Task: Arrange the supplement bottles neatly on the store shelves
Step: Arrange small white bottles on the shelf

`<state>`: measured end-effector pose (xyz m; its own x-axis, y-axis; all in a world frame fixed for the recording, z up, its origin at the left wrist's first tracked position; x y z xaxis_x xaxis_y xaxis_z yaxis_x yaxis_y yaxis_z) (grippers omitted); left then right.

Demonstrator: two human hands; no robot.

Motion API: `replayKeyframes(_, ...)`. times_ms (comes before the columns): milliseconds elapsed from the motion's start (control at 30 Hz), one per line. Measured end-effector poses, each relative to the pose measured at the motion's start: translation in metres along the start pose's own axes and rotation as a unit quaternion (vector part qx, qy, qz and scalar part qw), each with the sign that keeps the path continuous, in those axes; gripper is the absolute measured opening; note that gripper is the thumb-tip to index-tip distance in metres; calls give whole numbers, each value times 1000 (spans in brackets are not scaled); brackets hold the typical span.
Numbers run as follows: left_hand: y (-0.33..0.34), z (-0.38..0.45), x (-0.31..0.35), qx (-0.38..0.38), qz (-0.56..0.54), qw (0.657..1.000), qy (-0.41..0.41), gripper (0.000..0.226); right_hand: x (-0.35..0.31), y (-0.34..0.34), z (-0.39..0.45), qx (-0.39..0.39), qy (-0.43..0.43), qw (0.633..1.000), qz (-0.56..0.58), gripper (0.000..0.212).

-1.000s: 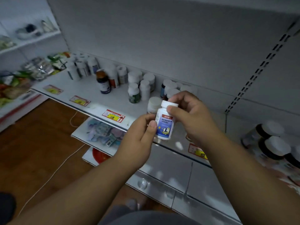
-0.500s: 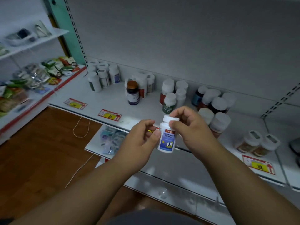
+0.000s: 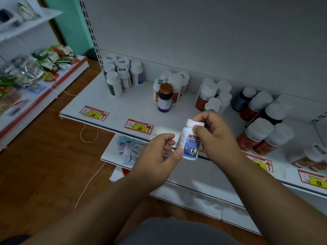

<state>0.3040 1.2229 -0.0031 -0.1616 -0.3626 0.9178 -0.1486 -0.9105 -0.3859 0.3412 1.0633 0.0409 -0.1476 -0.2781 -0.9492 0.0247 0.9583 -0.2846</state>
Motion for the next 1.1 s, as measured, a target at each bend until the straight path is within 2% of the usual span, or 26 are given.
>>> replayKeyframes(233,-13,33,4,33,104,993,39,47,-17,-17,23,64,-78,984,-147,18)
replayKeyframes(433,1,65,-11,-38,143,988,31,53,-1,-16,49,61,-55,955,-284,25)
replayKeyframes(633,6,94,-11,-93,175,977,75,44,10,3,61,57,-64,951,-296,23)
replayKeyframes(900,2,103,-12,-138,170,970,104,39,11,7,56,94,-71,954,-276,25)
replayKeyframes(1000,-7,99,-4,-109,171,973,114,35,8,6,49,108,-86,947,-291,35)
replayKeyframes(1100,-16,94,23,-64,147,972,172,28,2,-6,35,155,-83,942,-284,37)
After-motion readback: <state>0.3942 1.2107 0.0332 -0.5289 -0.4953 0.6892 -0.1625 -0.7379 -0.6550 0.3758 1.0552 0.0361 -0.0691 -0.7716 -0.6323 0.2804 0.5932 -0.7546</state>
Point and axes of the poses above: each hand's wrist, its own z-axis towards the middle knuckle, its own y-axis out of the palm, x = y × z, the point moved 9 cm from there along z, towards the middle knuckle, and after that the axes turned 10 degrees about y, right-handed, at the moved point
